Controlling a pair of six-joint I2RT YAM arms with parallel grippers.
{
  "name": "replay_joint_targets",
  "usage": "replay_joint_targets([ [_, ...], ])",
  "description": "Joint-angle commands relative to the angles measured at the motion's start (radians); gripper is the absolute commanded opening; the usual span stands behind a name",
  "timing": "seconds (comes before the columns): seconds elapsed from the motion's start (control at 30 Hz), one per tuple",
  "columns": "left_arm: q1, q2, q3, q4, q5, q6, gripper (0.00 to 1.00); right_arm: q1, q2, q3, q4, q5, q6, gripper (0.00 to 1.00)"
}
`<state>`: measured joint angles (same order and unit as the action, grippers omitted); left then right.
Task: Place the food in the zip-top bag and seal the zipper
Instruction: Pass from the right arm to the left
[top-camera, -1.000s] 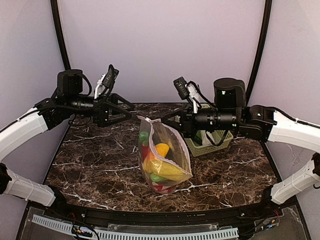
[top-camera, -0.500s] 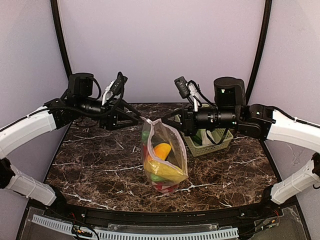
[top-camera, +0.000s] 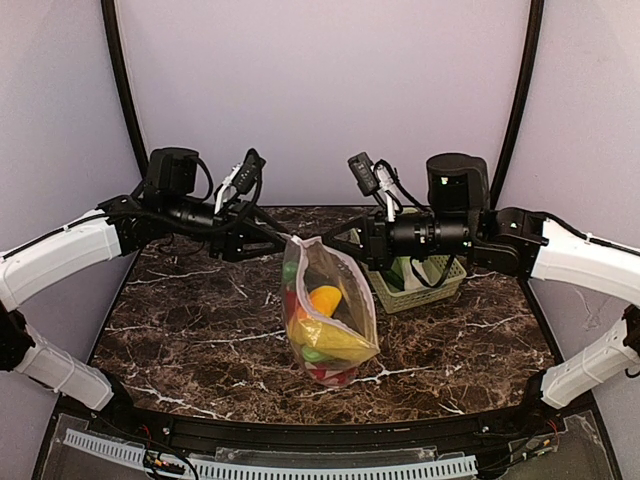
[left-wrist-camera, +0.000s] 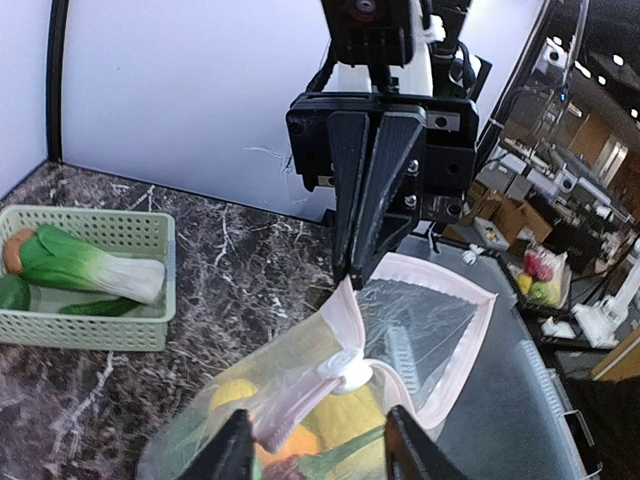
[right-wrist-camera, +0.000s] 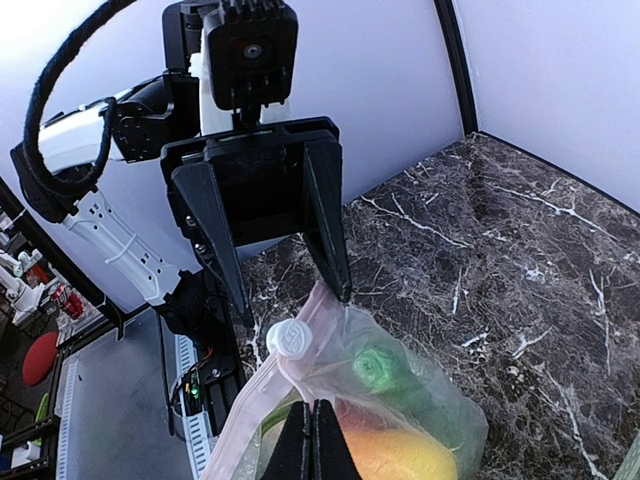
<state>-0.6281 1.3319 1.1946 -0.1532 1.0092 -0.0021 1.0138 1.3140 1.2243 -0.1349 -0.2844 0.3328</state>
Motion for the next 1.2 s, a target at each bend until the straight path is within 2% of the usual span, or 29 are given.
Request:
replay_joint_targets([
  [0.0,-0.008,-0.008,0.009,-0.031,-0.044,0.052,0.54,-0.011,0.003,0.025,0.06,-0.019,0.012,0.0],
  [0.03,-0.008,-0.013,0.006,-0.029,-0.058,0.057,0.57,-0.012,0.004,0.025,0.06,-0.021,0.012,0.0],
  [0.2,-0.008,-0.02,-0.003,-0.016,-0.074,0.059,0.58,-0.012,0.008,0.024,0.061,-0.027,0.017,0.0],
  [0.5,-0.007,-0.015,-0.003,0.055,-0.044,0.013,0.44,-0.015,0.022,0.03,0.06,-0.045,0.028,0.0],
  [0.57,-0.008,-0.013,-0.003,0.06,-0.038,0.01,0.34,-0.015,0.024,0.032,0.059,-0.046,0.03,0.0],
  [0.67,-0.008,-0.018,-0.006,0.053,-0.031,0.012,0.13,-0.015,0.02,0.034,0.051,-0.036,0.036,0.0],
  [0.7,-0.007,-0.021,-0.01,0.053,-0.03,0.013,0.1,-0.015,0.018,0.038,0.042,-0.028,0.036,0.0],
  [0.73,-0.008,-0.027,-0.01,0.052,-0.027,0.012,0.03,-0.015,0.018,0.046,0.03,-0.02,0.035,0.03],
  [0.8,-0.007,-0.042,-0.01,0.06,-0.018,0.009,0.01,-0.016,0.015,0.071,-0.015,-0.002,0.024,0.11],
  [0.87,-0.008,-0.057,0.002,0.063,-0.014,-0.007,0.01,-0.015,0.017,0.108,-0.067,0.023,0.003,0.24],
  [0.97,-0.008,-0.068,0.037,0.037,-0.015,-0.026,0.01,-0.014,0.036,0.19,-0.177,0.061,-0.047,0.38],
  [1.17,-0.008,-0.053,0.111,-0.033,0.007,-0.043,0.01,-0.012,0.101,0.361,-0.367,0.08,-0.144,0.48],
])
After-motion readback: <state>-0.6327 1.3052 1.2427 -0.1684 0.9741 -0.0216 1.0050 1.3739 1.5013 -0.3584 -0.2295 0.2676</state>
